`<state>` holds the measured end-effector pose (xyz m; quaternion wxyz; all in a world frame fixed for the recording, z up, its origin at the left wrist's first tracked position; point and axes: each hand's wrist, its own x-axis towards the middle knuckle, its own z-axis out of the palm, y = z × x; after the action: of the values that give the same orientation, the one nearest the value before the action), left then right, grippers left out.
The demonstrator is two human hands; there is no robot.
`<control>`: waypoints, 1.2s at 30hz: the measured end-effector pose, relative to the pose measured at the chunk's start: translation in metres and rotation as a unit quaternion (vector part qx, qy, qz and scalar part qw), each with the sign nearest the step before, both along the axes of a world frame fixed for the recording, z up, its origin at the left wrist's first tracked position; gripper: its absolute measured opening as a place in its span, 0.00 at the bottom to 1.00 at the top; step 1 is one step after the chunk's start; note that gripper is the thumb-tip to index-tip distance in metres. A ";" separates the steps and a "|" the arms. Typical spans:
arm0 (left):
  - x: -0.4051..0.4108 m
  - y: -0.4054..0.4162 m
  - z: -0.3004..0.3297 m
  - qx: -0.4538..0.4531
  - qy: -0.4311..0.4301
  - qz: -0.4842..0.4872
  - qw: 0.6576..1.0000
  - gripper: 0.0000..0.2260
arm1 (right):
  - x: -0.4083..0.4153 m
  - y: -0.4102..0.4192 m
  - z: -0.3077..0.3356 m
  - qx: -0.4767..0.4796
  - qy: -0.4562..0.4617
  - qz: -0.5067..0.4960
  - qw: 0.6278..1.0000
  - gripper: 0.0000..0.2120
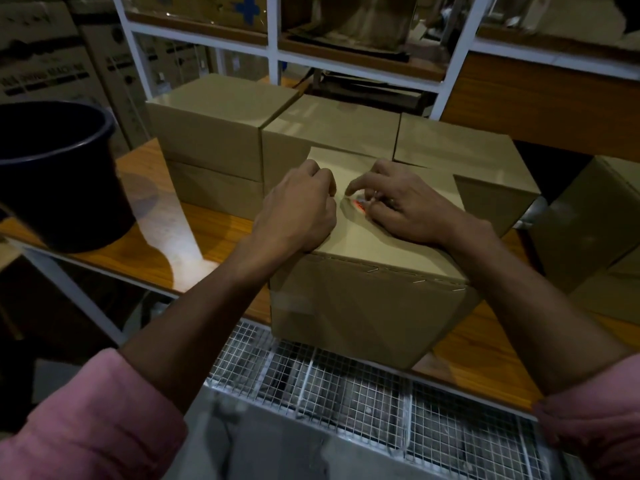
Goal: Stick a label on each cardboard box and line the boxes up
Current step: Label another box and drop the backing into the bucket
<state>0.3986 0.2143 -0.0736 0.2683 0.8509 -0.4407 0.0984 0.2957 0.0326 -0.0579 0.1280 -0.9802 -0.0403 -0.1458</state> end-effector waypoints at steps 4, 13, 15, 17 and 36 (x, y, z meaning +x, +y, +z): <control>0.000 0.001 0.000 -0.008 -0.002 0.002 1.000 0.11 | -0.002 0.000 0.000 0.012 0.002 -0.008 1.000 0.13; 0.001 0.000 -0.001 -0.010 0.001 0.003 1.000 0.11 | -0.005 -0.007 -0.001 0.110 -0.056 -0.031 0.992 0.17; 0.000 0.000 -0.001 -0.009 0.000 0.004 1.000 0.11 | -0.004 -0.008 -0.002 0.100 -0.049 -0.025 0.993 0.18; 0.000 0.000 -0.001 -0.008 0.002 0.005 1.000 0.11 | -0.003 -0.008 -0.002 0.087 -0.032 -0.021 0.995 0.20; 0.000 0.000 0.001 0.001 0.001 0.007 1.000 0.11 | -0.002 -0.005 0.001 0.010 -0.003 -0.001 1.000 0.15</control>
<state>0.3984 0.2146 -0.0728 0.2677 0.8545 -0.4341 0.0992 0.2940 0.0271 -0.0567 0.1372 -0.9786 -0.0378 -0.1489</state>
